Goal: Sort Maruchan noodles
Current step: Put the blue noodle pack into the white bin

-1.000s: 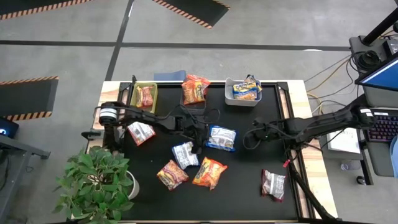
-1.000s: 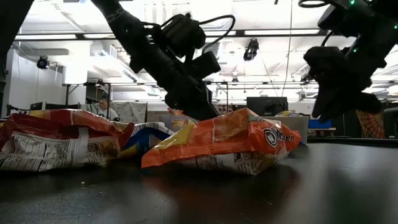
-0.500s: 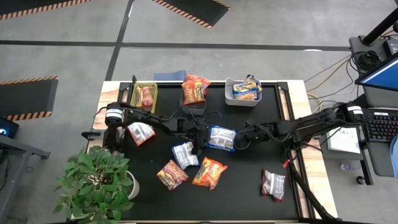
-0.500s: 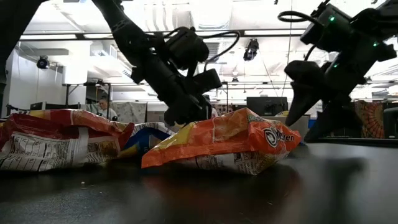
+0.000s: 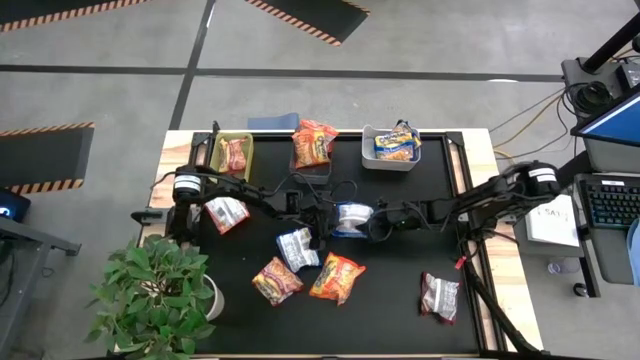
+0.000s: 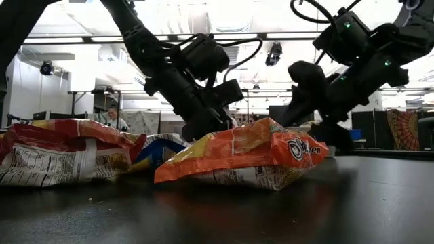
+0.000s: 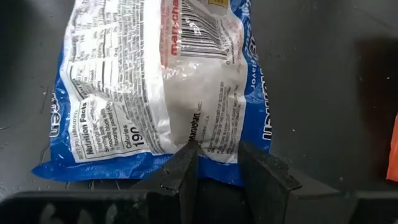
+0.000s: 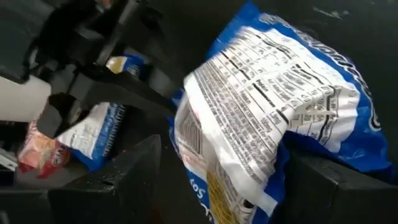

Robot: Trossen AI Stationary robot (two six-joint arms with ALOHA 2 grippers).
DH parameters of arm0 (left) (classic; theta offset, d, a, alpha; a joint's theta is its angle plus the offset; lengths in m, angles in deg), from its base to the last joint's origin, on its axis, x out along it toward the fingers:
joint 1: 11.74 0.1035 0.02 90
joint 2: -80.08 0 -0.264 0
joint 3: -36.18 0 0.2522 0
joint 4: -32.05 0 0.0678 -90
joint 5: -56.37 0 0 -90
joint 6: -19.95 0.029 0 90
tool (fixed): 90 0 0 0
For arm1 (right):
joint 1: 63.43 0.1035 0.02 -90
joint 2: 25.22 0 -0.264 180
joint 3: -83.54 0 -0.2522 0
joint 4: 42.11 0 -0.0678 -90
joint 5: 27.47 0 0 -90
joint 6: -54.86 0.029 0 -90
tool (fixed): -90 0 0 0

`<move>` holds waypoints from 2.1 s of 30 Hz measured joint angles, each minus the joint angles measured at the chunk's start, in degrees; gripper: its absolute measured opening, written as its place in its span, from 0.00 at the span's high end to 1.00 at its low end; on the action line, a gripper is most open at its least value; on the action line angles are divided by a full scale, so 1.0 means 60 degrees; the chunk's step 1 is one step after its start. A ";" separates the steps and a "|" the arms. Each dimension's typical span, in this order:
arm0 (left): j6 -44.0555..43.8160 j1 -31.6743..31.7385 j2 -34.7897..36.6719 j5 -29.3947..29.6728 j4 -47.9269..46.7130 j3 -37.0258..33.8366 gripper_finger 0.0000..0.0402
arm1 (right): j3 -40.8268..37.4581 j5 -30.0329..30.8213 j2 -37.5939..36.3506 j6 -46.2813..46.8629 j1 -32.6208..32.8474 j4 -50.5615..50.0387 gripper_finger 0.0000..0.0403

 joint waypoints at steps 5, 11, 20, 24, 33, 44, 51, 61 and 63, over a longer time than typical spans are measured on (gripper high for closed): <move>0.0000 0.0000 -0.0004 0.0014 0.0038 -0.0010 0.75 | 0.0024 0.0092 0.0215 -0.0342 -0.0003 0.0328 0.41; -0.0002 0.0000 0.0047 0.0037 0.0069 -0.0019 0.75 | 0.0055 0.0252 0.0070 -0.0639 -0.0028 0.0387 0.61; 0.0120 0.0011 0.0565 0.0109 -0.0066 -0.0036 0.75 | 0.0055 0.0372 -0.0445 -0.1513 -0.0062 0.0198 0.95; 0.0538 0.0022 0.0969 0.0095 -0.0663 -0.0036 0.75 | 0.0055 0.0401 -0.0891 -0.1940 -0.0062 0.0023 0.96; 0.1513 0.0096 0.2697 -0.0001 -0.1599 -0.0036 0.75 | 0.0941 0.0954 -0.2574 -0.4101 -0.0297 -0.3244 0.97; 0.1895 0.0302 0.3909 -0.0048 -0.1441 -0.0069 0.75 | 0.3384 0.2060 -0.2267 -1.1257 -0.0310 -0.7962 0.97; 0.1748 0.0299 0.3816 -0.0053 -0.1495 -0.0161 0.75 | 0.4117 0.2159 -0.0780 -1.2757 -0.0245 -0.8082 0.97; 0.1446 0.0299 0.3785 -0.0053 -0.1469 -0.0363 0.75 | 0.6074 0.1542 0.0993 -1.2484 0.0144 -0.8725 0.97; 0.1401 0.0299 0.3785 -0.0052 -0.1389 -0.0421 0.75 | 0.6565 0.1494 0.1364 -1.2483 0.0155 -0.9373 0.97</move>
